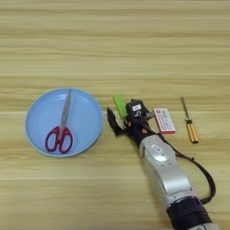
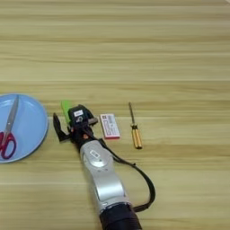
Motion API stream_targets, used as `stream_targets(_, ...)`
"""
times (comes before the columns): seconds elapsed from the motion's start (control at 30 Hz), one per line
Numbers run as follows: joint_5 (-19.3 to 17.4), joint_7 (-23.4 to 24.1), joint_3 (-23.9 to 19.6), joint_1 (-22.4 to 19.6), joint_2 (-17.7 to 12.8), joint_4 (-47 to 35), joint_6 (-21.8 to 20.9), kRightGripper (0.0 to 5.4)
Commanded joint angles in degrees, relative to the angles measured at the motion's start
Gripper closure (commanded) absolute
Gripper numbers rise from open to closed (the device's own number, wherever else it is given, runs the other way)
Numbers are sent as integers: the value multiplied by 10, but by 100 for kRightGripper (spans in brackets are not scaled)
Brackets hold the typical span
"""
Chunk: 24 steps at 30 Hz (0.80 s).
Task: Move the objects on the table
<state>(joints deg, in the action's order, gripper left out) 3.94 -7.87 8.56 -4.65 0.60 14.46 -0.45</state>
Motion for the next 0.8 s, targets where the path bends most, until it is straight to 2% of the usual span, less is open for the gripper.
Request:
stream_targets(0.03, -1, 2, -1, -16, 1, -12, 1, 163)
stream_targets(0.53, -1, 5, -2, -11, 2, -18, 0, 399)
stream_targets(0.8, -1, 7, -2, -7, 4, -24, -1, 401)
